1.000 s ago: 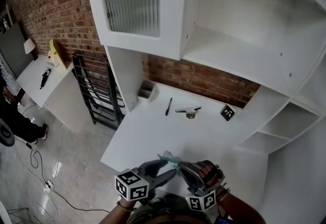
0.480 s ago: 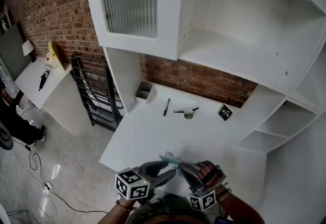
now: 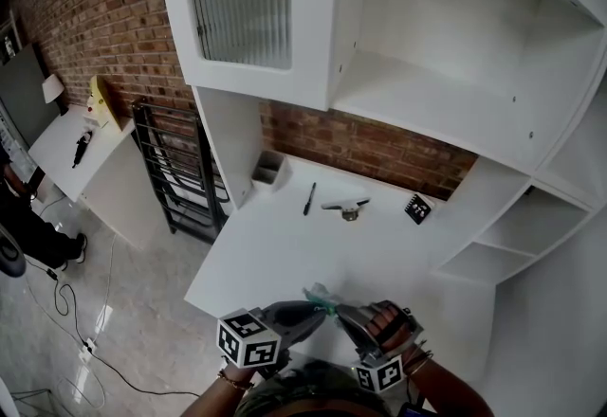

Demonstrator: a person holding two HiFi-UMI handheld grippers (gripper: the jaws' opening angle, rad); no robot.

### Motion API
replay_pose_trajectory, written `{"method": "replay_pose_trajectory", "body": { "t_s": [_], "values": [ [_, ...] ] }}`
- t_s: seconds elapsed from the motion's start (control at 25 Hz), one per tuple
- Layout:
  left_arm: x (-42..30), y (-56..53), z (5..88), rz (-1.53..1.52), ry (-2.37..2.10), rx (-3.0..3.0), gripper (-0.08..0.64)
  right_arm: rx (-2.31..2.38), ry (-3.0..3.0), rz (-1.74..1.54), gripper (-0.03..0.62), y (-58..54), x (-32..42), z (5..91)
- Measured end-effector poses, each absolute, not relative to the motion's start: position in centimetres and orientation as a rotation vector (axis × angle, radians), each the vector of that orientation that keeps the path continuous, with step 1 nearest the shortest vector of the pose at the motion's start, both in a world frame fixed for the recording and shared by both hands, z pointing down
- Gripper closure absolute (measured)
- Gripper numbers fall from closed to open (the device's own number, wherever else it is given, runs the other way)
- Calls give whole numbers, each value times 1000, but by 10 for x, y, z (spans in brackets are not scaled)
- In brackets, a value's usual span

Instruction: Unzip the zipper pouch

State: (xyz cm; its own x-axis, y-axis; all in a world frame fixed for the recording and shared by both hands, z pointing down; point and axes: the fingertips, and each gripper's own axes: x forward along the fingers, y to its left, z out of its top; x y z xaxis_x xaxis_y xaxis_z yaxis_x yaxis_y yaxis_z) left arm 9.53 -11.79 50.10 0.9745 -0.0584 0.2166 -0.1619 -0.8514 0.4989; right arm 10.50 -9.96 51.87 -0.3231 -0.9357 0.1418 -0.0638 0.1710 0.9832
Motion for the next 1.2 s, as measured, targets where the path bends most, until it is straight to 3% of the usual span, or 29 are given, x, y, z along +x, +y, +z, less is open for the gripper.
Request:
{"method": "replay_pose_trajectory", "body": {
  "t_s": [0.64,0.72,0.8,0.96,1.2],
  "values": [
    [108,-118,503,282,-164,2586,555,1060,-1763,-1078,572,-97,117,524],
    [109,-120,498,279,-160,2601,555,1099,-1915,-920,536,-98,117,521],
    [111,-117,495,306,-137,2627,557,1112,-2070,-728,449,-100,116,520],
    [117,-104,502,401,-82,2704,557,1059,-2243,-481,433,-101,111,524],
    [117,-98,503,441,-52,2728,557,953,-2313,-361,445,-99,102,530]
  ]
}}
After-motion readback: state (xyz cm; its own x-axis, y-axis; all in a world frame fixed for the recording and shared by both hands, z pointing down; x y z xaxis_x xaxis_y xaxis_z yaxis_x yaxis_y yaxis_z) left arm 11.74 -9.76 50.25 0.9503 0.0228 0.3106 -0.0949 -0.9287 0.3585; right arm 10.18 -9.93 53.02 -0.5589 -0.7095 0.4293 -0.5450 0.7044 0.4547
